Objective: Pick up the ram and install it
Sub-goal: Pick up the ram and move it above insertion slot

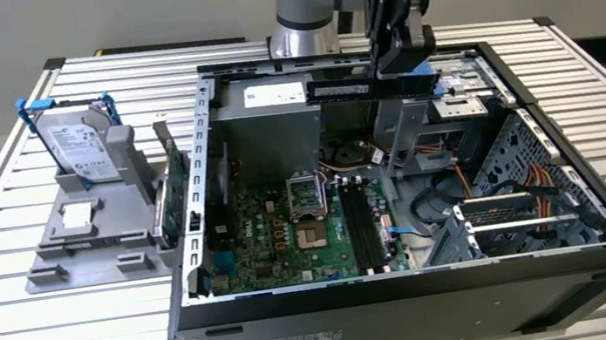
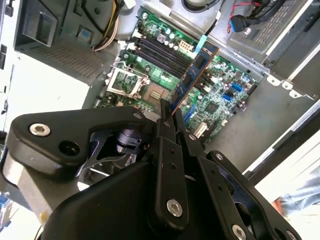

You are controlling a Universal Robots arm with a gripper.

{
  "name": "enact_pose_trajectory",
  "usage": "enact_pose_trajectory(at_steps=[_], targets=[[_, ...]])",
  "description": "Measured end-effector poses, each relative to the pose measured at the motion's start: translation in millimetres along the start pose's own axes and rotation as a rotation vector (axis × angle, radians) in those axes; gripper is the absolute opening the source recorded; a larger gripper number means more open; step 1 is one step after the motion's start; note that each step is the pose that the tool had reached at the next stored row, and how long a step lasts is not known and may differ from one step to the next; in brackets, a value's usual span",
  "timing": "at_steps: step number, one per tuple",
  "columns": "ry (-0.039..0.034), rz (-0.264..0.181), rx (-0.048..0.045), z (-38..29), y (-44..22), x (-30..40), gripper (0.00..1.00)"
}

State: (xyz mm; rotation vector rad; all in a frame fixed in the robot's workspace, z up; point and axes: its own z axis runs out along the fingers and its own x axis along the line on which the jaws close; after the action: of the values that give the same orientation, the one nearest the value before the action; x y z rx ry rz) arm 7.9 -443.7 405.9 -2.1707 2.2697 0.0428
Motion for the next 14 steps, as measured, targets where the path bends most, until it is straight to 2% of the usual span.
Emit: enact_pose_trajectory(at_steps=[4, 14], targets=[[0.0003, -0.012, -0.0003, 0.1, 0.3, -6.0, 0.0], [0.0005, -0.026, -0.0005, 0.3, 0.5, -12.6, 0.0]])
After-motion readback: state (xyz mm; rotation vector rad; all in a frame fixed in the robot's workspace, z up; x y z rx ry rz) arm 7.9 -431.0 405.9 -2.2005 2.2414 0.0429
